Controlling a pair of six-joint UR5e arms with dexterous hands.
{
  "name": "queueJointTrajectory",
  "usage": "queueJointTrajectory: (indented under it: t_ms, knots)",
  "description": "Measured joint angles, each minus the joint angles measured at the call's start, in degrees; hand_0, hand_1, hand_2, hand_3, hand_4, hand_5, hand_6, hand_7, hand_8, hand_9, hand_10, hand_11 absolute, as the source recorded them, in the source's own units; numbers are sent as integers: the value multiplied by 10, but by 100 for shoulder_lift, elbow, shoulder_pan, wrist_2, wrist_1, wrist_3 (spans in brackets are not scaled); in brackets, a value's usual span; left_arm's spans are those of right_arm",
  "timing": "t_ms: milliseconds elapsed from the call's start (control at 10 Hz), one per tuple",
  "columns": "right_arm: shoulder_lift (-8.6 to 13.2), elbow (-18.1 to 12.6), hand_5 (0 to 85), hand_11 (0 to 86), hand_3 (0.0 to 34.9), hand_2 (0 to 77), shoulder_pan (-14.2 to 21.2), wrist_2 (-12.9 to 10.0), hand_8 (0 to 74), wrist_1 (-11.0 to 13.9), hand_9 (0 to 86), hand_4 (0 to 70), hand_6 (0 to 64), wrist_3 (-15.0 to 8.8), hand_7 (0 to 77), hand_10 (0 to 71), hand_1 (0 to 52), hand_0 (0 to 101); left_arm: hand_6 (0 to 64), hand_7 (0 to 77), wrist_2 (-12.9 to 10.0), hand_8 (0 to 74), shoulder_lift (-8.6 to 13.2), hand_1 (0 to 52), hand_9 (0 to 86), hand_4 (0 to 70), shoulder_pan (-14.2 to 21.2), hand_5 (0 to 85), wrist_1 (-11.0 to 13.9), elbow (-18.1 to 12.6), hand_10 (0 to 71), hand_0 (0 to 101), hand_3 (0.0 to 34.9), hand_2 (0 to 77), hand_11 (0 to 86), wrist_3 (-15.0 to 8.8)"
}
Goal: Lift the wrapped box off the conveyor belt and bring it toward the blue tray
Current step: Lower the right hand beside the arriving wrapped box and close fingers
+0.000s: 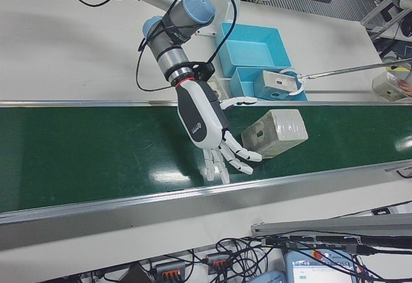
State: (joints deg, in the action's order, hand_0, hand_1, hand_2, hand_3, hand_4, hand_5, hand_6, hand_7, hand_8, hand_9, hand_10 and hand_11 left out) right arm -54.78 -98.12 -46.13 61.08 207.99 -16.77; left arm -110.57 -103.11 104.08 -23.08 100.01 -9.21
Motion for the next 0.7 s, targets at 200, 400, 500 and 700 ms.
queueJointTrajectory:
  t_ms: [200, 400, 500, 700]
  knots:
    - [115, 194, 235, 11, 300, 158, 49, 6, 0, -117, 38, 60, 0, 8, 191, 5, 98, 418, 5, 5, 0, 0, 0, 0, 5, 5, 0, 5, 0, 0, 0, 0, 0, 11, 0, 0]
    - [194, 252, 235, 11, 303, 147, 83, 8, 0, -153, 38, 60, 0, 16, 191, 5, 98, 408, 5, 5, 0, 5, 0, 0, 0, 5, 0, 5, 0, 0, 5, 0, 0, 5, 0, 0]
    - [224, 263, 235, 11, 304, 147, 103, 6, 0, -158, 38, 71, 0, 16, 191, 5, 98, 406, 5, 5, 0, 5, 0, 0, 0, 5, 0, 5, 0, 0, 5, 0, 0, 5, 0, 0]
    - [255, 289, 240, 11, 303, 153, 160, 2, 0, -169, 38, 71, 0, 16, 196, 5, 98, 407, 5, 5, 0, 5, 0, 0, 5, 5, 0, 5, 0, 0, 5, 0, 0, 5, 0, 0]
